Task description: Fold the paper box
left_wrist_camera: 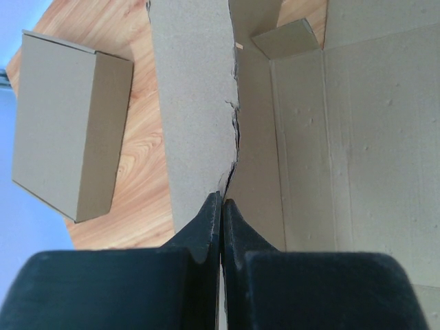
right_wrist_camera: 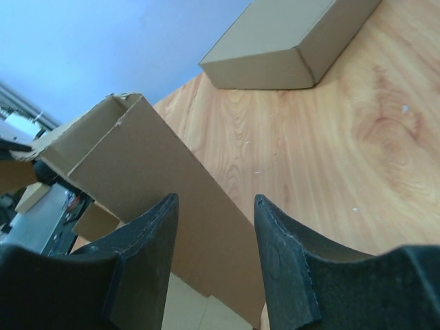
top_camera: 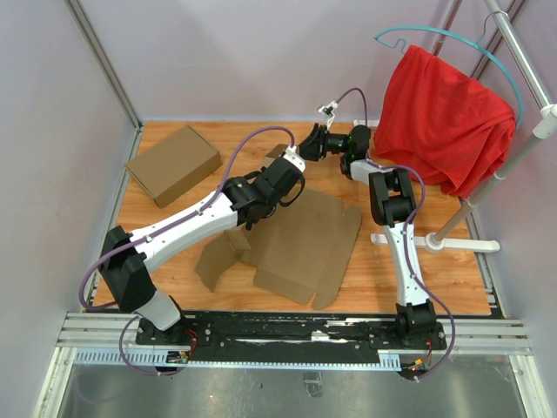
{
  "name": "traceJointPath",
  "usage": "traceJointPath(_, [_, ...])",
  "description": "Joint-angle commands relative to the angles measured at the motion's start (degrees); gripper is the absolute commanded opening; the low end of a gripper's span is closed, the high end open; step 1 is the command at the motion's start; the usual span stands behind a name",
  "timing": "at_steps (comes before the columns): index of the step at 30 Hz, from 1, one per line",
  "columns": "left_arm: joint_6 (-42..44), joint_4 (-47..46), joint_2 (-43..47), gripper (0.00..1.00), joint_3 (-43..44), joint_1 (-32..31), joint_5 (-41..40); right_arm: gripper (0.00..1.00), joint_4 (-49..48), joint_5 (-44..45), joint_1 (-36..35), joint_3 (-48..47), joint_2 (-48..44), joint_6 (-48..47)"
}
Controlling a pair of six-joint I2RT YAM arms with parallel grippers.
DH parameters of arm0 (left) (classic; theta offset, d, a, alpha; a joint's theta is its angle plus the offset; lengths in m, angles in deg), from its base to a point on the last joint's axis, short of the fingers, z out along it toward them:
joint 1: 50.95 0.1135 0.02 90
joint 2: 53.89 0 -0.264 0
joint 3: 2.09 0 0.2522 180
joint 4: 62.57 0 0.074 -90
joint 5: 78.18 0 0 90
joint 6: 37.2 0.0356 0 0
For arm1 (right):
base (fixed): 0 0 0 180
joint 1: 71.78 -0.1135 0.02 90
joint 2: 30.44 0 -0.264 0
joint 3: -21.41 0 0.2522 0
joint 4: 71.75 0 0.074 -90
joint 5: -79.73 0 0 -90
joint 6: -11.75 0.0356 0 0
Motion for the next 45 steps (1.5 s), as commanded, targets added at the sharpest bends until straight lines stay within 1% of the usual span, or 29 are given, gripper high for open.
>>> traceJointPath(1, [-0.17,2.2,-1.25,0.0,1.46,-0.83,0.58,0.49,-17.98,-6.05,-1.05,0.69,0.12,12.61])
traceJointPath(14, [-0.6,2.69,-2.75,0.0,1.83,-1.0,0.9,0.51,-18.61,-9.8,-1.44,15.88,-9.06,7.12])
traceJointPath(23, [-1.03,1.7,-2.43,0.0,2.82,-1.07,1.85,0.51,-18.87,-10.62,-4.33,16.81,-9.88,6.72])
traceJointPath(32, [-1.44,0.93,-3.5,0.0,3.39,-1.77,2.86,0.49,-19.05,-8.65,-6.28,21.17,-11.37,4.06])
traceJointPath(37, [-1.29,0.56,-3.55,0.0,3.43,-2.13,3.38,0.48,-18.95,-5.56,-6.78,23.57,-12.55,1.4])
traceJointPath(45, [-1.49,0.82,-3.65,0.0,3.27,-2.41,3.32,0.39,-18.25,-0.72,-6.23,25.34,-13.92,-1.42])
